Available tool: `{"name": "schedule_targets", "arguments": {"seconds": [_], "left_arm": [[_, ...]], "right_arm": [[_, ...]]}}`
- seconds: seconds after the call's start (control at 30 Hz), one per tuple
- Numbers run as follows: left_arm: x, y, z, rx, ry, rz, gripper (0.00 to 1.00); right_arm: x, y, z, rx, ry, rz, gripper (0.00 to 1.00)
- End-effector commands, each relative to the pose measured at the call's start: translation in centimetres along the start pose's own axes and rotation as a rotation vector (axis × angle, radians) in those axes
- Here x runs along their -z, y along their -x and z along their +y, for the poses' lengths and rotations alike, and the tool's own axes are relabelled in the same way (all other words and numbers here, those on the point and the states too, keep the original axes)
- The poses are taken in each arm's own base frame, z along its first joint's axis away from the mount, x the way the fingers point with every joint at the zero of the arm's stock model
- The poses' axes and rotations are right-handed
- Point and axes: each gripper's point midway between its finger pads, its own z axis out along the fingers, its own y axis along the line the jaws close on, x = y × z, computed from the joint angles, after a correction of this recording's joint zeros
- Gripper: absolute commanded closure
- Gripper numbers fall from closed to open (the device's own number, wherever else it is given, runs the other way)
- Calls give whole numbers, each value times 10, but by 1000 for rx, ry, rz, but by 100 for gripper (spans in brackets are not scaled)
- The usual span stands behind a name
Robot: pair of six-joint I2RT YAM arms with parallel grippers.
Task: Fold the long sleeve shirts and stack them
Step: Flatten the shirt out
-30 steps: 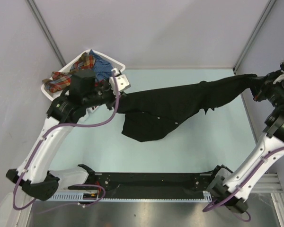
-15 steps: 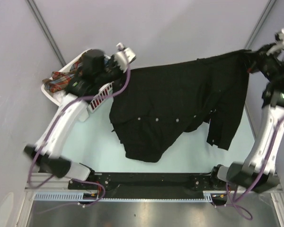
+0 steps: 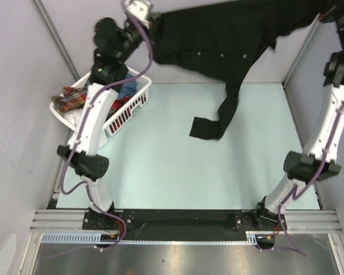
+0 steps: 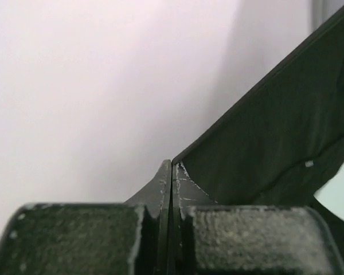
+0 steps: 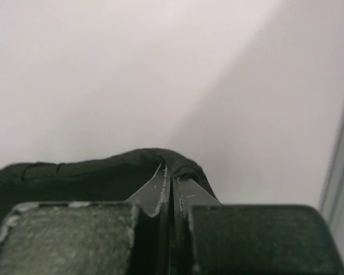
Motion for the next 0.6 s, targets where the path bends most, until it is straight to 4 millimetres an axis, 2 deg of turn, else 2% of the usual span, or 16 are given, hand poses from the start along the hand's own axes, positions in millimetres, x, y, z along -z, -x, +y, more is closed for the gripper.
{"name": "schedule_targets", "arguments": {"seconds": [0.0, 0.03, 0.07, 0.1, 0.13, 0.17, 0.2, 0.23, 0.27, 0.3, 0.33, 0.37, 0.43, 0.47, 0.5, 0.57], "left_arm": [[89, 159, 87, -156, 292, -345, 100], [92, 157, 82, -193, 269, -329, 100], [78, 124, 66, -202, 173, -267, 100], [74, 97, 54, -200, 113, -201, 100], [80, 82, 40, -235, 46, -151, 100], [75, 17, 18, -215, -48, -23, 100], [81, -9, -2, -216, -136, 24, 100], [89, -40, -19, -241, -193, 84, 100], [113, -95, -44, -209, -259, 188, 100], [129, -126, -63, -202, -321, 253, 100], [144, -151, -83, -251, -386, 295, 100], [176, -191, -108, -235, -447, 375, 100], [212, -229, -140, -262, -542, 462, 100], [241, -259, -158, -243, -582, 527, 100], [254, -273, -167, -245, -609, 560, 100], [282, -304, -191, -227, -681, 648, 100]], "right_arm": [[103, 211, 16, 324, -205, -572, 100], [94, 174, -2, 317, -218, -491, 100], [104, 171, 16, 353, -169, -467, 100], [106, 155, 13, 402, -172, -419, 100], [100, 91, -15, 363, -197, -279, 100], [104, 65, -19, 379, -183, -214, 100], [118, 48, -5, 475, -121, -150, 100], [126, 17, -11, 487, -116, -72, 100], [142, -52, -19, 456, -73, 68, 100], [161, -61, -8, 512, -43, 102, 100], [180, -90, -10, 600, -25, 204, 100], [202, -141, -12, 572, 5, 312, 100], [247, -180, -3, 665, 82, 468, 100], [266, -209, -3, 649, 101, 534, 100], [290, -229, -1, 618, 117, 617, 100], [316, -255, 6, 706, 208, 692, 100]]}}
